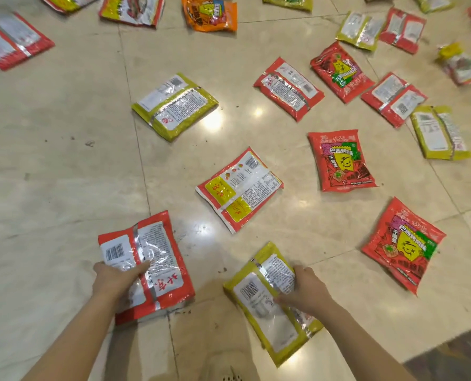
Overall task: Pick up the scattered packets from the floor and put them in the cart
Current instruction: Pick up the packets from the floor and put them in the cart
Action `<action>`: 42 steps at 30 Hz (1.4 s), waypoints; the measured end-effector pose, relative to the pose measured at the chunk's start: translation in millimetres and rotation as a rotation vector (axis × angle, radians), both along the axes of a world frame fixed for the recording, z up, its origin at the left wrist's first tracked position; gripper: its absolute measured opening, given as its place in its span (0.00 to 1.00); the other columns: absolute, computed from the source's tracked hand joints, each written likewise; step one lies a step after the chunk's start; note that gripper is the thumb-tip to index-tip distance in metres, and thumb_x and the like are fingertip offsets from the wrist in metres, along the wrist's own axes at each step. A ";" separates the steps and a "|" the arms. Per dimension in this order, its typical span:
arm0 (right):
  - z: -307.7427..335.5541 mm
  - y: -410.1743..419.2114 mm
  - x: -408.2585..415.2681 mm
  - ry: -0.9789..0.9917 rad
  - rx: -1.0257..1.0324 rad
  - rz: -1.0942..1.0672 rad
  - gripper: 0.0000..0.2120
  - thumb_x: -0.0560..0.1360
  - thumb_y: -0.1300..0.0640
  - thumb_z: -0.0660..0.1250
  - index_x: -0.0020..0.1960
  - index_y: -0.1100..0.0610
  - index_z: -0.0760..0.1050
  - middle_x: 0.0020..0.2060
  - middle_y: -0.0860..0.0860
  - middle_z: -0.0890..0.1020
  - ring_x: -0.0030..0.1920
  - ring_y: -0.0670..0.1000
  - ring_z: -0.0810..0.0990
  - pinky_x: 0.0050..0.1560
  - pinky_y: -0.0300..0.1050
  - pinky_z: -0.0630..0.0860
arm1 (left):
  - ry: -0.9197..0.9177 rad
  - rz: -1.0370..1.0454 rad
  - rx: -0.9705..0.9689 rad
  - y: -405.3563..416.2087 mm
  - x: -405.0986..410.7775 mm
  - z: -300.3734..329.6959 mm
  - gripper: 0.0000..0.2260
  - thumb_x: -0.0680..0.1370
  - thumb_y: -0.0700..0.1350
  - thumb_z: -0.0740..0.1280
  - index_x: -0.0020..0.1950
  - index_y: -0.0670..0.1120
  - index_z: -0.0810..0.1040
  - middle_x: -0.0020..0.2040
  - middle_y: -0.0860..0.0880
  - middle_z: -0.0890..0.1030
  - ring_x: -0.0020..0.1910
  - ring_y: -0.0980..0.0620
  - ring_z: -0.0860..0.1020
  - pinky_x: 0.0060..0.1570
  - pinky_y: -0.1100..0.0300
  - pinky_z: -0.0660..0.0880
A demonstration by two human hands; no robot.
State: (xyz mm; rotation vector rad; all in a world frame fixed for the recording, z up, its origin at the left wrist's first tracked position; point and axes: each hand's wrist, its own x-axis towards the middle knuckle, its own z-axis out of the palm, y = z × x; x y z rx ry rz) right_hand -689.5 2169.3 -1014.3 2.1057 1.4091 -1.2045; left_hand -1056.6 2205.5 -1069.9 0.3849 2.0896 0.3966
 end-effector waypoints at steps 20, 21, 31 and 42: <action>305.0 41.6 -39.0 0.437 0.601 -0.523 0.09 0.73 0.58 0.68 0.51 0.51 0.73 0.47 0.50 0.81 0.49 0.53 0.79 0.52 0.46 0.74 | -0.303 0.051 0.522 -9.5 42.7 348.1 0.09 0.77 0.32 0.61 0.48 0.45 0.75 0.41 0.45 0.81 0.27 0.54 0.81 0.26 0.62 0.77; 337.9 41.5 -43.7 0.456 0.627 -0.521 0.09 0.73 0.58 0.68 0.51 0.51 0.72 0.46 0.50 0.80 0.49 0.53 0.80 0.52 0.46 0.74 | -0.317 0.050 0.536 -11.8 43.9 381.1 0.08 0.77 0.32 0.62 0.50 0.44 0.75 0.41 0.45 0.81 0.30 0.52 0.81 0.27 0.61 0.77; 659.1 -7.6 -84.5 0.576 0.829 -0.467 0.07 0.73 0.58 0.68 0.47 0.49 0.71 0.47 0.50 0.81 0.48 0.54 0.79 0.55 0.51 0.76 | -0.331 0.135 0.747 -83.0 25.1 718.8 0.08 0.77 0.35 0.63 0.49 0.48 0.76 0.41 0.48 0.82 0.35 0.49 0.82 0.34 0.57 0.77; 871.2 -74.1 -160.2 0.861 0.986 -0.165 0.08 0.72 0.58 0.70 0.49 0.51 0.74 0.45 0.51 0.82 0.48 0.56 0.81 0.55 0.56 0.77 | -0.010 0.312 1.063 -218.1 -21.1 943.7 0.10 0.75 0.33 0.64 0.46 0.47 0.78 0.42 0.47 0.83 0.34 0.55 0.82 0.39 0.61 0.79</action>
